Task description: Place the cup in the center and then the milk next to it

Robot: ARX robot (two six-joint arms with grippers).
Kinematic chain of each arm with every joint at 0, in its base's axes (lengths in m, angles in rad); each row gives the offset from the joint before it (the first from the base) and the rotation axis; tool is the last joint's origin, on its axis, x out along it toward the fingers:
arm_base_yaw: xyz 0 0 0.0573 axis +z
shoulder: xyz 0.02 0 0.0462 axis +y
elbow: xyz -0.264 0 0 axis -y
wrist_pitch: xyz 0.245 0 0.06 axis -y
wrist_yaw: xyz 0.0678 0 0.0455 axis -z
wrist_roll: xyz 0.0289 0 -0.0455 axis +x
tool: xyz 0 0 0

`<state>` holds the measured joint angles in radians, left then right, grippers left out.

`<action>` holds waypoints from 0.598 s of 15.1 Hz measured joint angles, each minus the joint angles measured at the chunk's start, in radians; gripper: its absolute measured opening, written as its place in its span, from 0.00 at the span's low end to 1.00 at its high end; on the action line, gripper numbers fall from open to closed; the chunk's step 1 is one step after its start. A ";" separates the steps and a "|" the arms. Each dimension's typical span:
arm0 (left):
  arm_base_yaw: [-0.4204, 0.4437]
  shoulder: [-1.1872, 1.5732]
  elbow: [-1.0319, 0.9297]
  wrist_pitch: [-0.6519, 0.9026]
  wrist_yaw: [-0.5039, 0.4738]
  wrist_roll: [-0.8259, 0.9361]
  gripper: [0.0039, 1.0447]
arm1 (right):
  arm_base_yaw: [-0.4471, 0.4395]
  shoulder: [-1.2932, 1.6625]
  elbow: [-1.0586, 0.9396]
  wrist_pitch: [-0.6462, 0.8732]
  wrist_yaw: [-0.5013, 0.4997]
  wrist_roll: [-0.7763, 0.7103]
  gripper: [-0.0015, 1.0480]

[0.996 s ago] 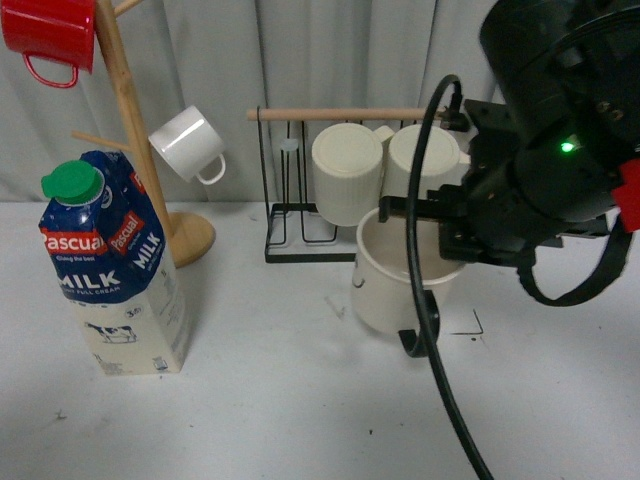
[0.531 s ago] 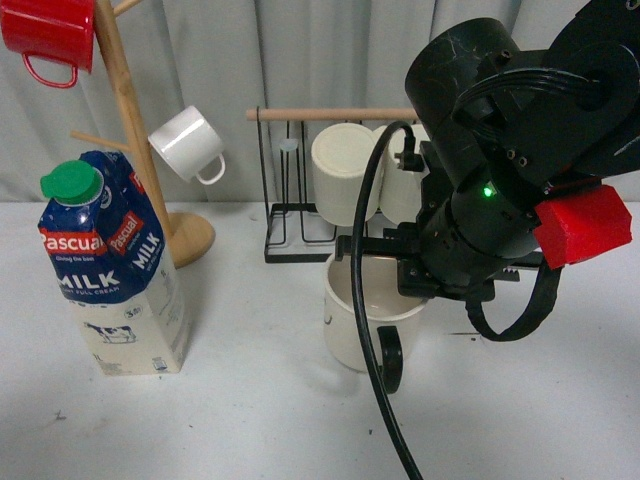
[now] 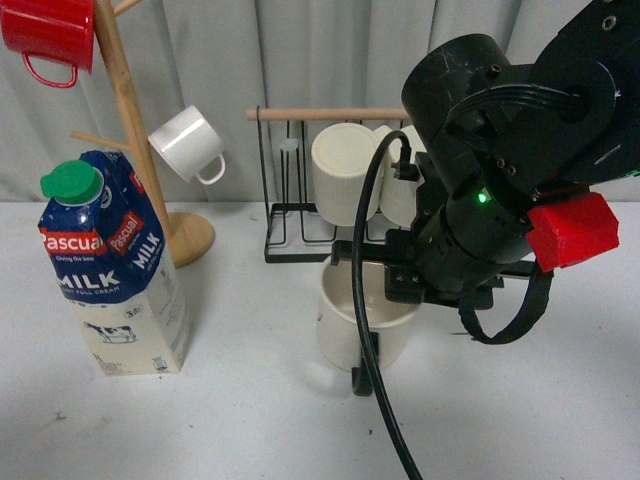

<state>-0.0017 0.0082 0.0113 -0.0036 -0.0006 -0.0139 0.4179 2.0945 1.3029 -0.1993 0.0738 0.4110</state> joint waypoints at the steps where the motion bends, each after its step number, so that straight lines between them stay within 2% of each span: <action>1: 0.000 0.000 0.000 0.000 0.000 0.000 0.94 | -0.003 0.000 0.003 0.010 -0.009 0.000 0.31; 4: 0.000 0.000 0.000 0.000 0.000 0.000 0.94 | -0.021 -0.045 -0.022 0.081 -0.064 0.000 0.62; 6: 0.000 0.000 0.000 0.000 0.000 0.000 0.94 | -0.048 -0.200 -0.116 0.260 -0.102 -0.013 0.85; 7: 0.000 0.000 0.000 0.000 0.000 0.000 0.94 | -0.051 -0.285 -0.190 0.483 -0.044 -0.058 0.87; 8: 0.000 0.000 0.000 0.000 0.001 0.000 0.94 | -0.068 -0.406 -0.328 0.738 0.121 -0.179 0.75; 9: 0.000 0.000 0.000 0.000 0.000 0.000 0.94 | -0.104 -0.537 -0.463 0.844 0.186 -0.272 0.64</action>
<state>-0.0017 0.0082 0.0113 -0.0036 -0.0010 -0.0139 0.3141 1.5574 0.8402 0.6449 0.2600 0.1390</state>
